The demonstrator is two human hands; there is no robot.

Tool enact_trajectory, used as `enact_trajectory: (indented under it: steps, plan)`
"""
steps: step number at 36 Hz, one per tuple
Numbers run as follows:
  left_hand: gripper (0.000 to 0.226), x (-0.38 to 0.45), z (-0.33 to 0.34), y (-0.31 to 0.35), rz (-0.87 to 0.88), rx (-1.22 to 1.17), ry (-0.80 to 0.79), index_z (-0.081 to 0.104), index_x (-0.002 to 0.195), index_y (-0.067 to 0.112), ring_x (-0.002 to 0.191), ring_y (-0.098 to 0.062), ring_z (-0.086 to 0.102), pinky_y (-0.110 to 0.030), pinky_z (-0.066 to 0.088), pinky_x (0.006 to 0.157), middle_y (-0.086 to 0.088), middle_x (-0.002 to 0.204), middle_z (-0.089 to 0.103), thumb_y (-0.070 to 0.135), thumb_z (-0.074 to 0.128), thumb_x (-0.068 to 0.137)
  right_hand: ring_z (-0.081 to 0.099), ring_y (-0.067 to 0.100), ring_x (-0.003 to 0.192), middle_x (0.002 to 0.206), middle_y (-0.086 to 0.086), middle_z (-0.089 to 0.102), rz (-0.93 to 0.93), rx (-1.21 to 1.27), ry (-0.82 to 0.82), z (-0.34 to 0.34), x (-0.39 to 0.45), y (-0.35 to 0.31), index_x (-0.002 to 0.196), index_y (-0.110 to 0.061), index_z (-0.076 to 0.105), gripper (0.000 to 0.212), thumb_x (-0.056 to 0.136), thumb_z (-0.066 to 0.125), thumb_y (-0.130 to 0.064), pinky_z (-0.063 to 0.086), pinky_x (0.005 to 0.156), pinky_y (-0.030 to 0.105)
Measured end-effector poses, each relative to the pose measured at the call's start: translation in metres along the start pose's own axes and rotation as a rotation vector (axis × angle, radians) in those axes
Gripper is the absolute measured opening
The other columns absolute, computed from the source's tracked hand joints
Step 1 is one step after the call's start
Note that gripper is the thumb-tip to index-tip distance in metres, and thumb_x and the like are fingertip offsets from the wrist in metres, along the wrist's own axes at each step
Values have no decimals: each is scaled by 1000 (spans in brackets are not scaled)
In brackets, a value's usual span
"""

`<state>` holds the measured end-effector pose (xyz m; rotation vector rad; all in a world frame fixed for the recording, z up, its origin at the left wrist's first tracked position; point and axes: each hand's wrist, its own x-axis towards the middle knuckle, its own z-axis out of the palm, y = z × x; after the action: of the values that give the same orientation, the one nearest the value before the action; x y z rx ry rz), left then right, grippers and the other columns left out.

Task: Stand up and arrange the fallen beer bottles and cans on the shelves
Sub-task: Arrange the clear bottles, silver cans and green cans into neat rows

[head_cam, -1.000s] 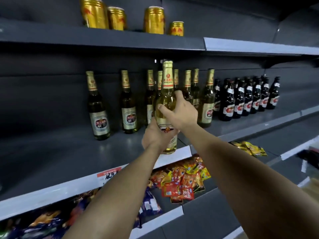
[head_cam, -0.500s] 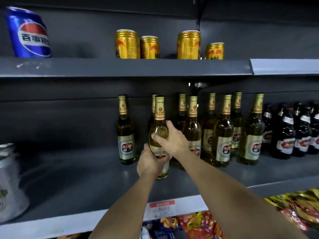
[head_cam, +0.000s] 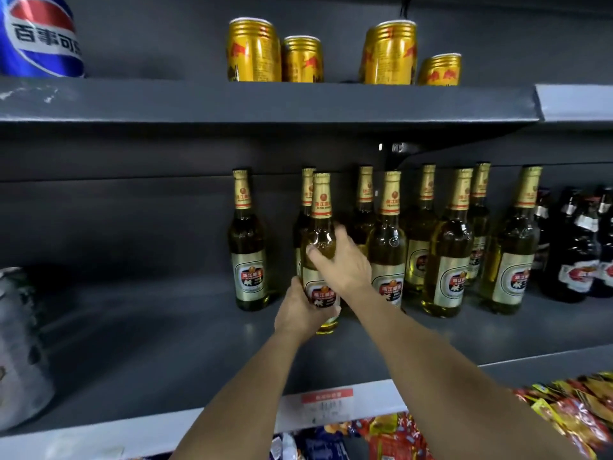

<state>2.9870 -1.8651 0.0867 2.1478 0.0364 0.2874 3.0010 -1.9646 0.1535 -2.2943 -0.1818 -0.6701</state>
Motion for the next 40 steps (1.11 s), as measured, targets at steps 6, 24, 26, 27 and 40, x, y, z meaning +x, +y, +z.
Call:
enact_trajectory:
  steps: [6, 24, 26, 27, 40]
  plan:
    - [68, -6, 2, -2, -13, 14, 45, 45, 124, 23, 109, -20, 61, -33, 48, 88, 2, 115, 64, 34, 84, 69, 58, 30, 109, 122, 5, 56, 8, -24, -8, 1, -1, -2, 134, -22, 37, 56, 90, 54, -51, 37, 76, 32]
    - [71, -19, -16, -1, -18, 130, -63, 37, 140, 16, 124, -24, 52, -32, 42, 95, -6, 134, 55, 39, 73, 83, 45, 28, 131, 156, 5, 27, 81, -3, -61, -4, -27, -4, 154, -23, 9, 74, 96, 46, -52, 45, 93, 40]
    - [65, -32, -24, -2, -10, 196, -48, 40, 140, 16, 125, -26, 51, -33, 42, 96, -8, 137, 53, 43, 67, 87, 43, 28, 133, 157, 5, 25, 87, 8, -64, -6, -38, -2, 154, -22, 9, 74, 96, 47, -50, 43, 95, 41]
    - [65, -39, -28, -3, -13, 232, -34, 39, 142, 16, 127, -27, 48, -34, 41, 98, -8, 140, 50, 44, 63, 90, 42, 29, 133, 156, 5, 26, 92, 18, -64, -7, -44, -1, 154, -22, 10, 74, 96, 48, -48, 43, 96, 41]
    - [53, -168, -92, -41, -242, 509, 235, 45, 139, 11, 128, -30, 47, -38, 37, 105, -13, 139, 50, 46, 45, 99, 28, 28, 141, 157, 9, 26, -233, -142, -303, -1, -155, -31, 152, -14, 22, 69, 96, 45, -48, 28, 112, 39]
